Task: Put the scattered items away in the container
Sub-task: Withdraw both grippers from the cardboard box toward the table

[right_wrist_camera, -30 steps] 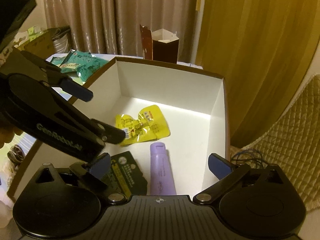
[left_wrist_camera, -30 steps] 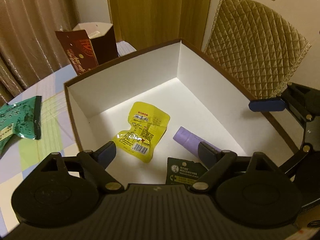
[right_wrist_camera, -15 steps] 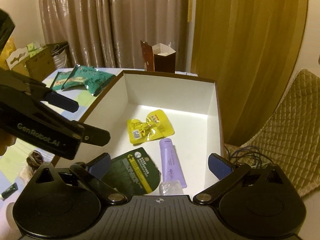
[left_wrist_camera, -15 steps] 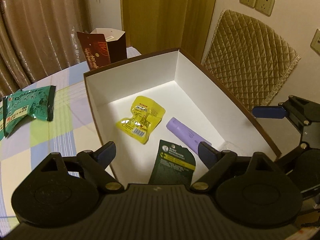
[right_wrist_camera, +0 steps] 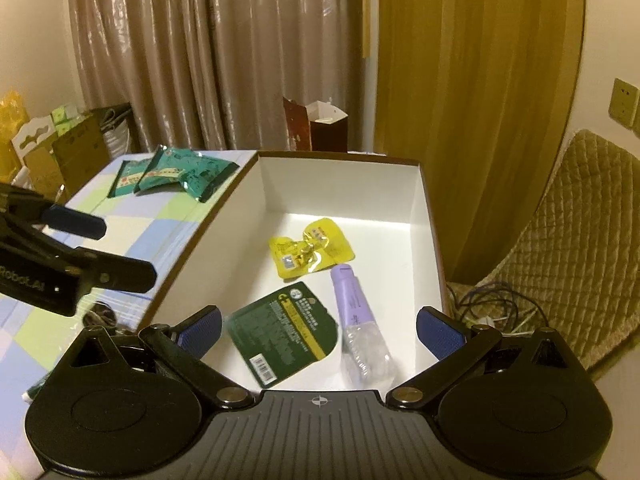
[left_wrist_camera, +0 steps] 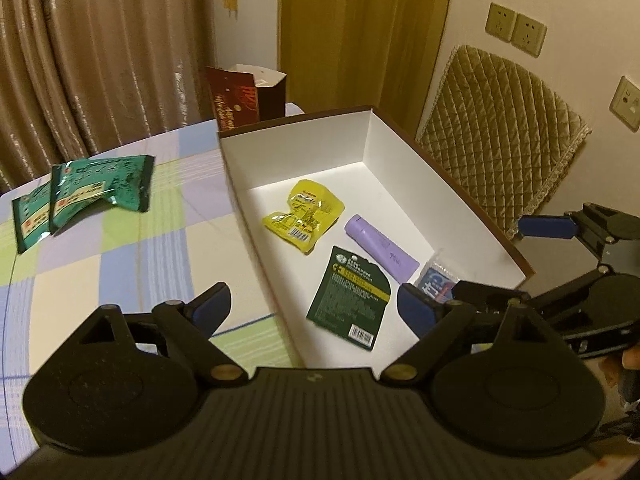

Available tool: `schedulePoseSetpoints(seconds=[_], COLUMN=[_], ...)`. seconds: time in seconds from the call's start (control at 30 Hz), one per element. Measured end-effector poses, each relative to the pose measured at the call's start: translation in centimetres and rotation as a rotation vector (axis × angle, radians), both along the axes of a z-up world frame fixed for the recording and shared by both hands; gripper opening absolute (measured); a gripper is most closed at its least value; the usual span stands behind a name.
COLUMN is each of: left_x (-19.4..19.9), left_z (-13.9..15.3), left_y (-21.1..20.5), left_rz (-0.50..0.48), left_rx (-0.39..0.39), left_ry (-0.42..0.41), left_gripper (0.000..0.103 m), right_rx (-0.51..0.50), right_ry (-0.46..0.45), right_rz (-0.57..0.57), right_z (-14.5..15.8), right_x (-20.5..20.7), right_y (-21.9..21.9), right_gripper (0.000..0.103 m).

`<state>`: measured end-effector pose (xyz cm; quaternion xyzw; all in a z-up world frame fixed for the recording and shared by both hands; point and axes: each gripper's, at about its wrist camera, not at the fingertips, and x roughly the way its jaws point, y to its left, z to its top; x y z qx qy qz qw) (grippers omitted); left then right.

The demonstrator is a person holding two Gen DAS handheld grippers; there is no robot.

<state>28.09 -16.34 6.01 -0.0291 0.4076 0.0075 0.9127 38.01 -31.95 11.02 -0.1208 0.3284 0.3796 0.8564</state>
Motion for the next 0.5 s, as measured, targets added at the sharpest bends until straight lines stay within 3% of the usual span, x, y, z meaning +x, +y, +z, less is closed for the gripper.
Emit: schedulePoseSetpoints(seconds=[0.23, 0.5], left_x=[-4.2, -8.1], left_z=[0.9, 1.3], left_y=[0.8, 1.6], left_rz=[0.023, -0.019], left_rx=[-0.004, -0.005], left_ry=[-0.03, -0.044], left_gripper=[0.089, 0.089], right_rx=[0.051, 0.083], right_ry=[-0.011, -0.006], right_rz=[-0.03, -0.089], right_z=[0.8, 1.4], right_x=[-2.7, -6.1], right_y=[-0.8, -1.3], right_gripper=[0.101, 0.101])
